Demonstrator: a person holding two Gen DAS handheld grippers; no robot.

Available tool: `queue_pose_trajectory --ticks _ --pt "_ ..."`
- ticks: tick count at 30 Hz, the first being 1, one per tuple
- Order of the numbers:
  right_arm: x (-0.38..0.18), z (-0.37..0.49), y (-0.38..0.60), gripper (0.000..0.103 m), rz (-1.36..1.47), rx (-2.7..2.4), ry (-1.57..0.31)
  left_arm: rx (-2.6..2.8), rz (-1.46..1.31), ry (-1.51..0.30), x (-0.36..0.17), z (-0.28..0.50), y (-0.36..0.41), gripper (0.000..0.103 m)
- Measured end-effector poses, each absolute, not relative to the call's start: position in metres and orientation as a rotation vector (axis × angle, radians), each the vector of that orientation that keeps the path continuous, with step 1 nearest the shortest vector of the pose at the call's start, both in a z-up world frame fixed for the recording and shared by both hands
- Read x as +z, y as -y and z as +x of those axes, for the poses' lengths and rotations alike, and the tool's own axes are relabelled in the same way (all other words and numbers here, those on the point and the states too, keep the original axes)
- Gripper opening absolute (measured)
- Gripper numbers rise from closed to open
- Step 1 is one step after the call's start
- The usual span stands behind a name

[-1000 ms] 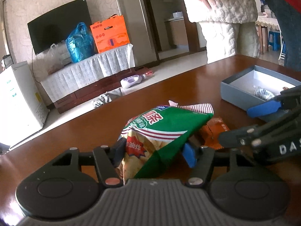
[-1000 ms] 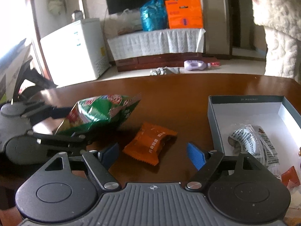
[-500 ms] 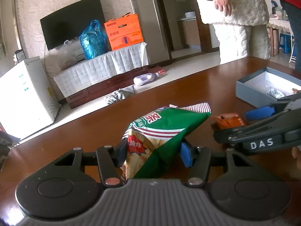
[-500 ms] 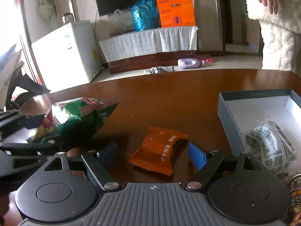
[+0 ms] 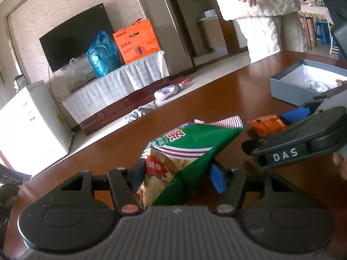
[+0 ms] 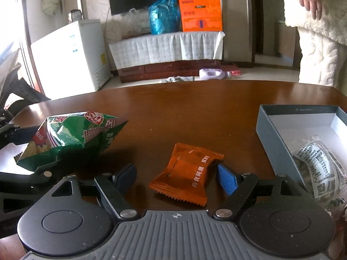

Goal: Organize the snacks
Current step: 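Grasp the green chip bag with the left gripper while the right grasps the orange packet, then lift the chip bag and orange packet and carry both over the grey box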

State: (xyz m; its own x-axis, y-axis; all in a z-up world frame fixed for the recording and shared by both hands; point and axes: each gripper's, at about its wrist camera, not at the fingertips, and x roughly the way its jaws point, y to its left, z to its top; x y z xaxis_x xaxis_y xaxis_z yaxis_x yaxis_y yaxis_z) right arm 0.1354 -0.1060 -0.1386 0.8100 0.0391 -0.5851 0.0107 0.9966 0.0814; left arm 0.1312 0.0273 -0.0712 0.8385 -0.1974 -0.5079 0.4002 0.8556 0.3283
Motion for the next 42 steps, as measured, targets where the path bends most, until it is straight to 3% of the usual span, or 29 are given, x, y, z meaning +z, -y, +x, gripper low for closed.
queue_pose_trajectory --ticks 3,6,8,11,17,42 --pt "-0.139 0.135 0.104 0.07 0.068 0.015 -0.624 -0.331 0.449 -0.482 -0.072 0.134 -0.023 0.071" --pt "-0.139 0.132 0.106 0.051 0.053 0.015 -0.62 -0.331 0.413 -0.512 -0.076 0.137 -0.027 0.071" --pt "-0.139 0.13 0.109 0.046 0.061 0.024 -0.621 -0.342 0.369 -0.534 -0.076 0.139 -0.029 0.061" --pt "-0.137 0.131 0.113 0.042 0.068 0.031 -0.624 -0.331 0.358 -0.531 -0.075 0.138 -0.03 0.057" --pt "-0.13 0.124 0.117 0.041 0.093 0.051 -0.6 -0.294 0.308 -0.525 -0.072 0.136 -0.034 0.053" --pt "-0.089 0.065 0.136 0.041 0.116 0.152 -0.508 -0.241 0.215 -0.432 -0.019 0.078 -0.022 0.052"
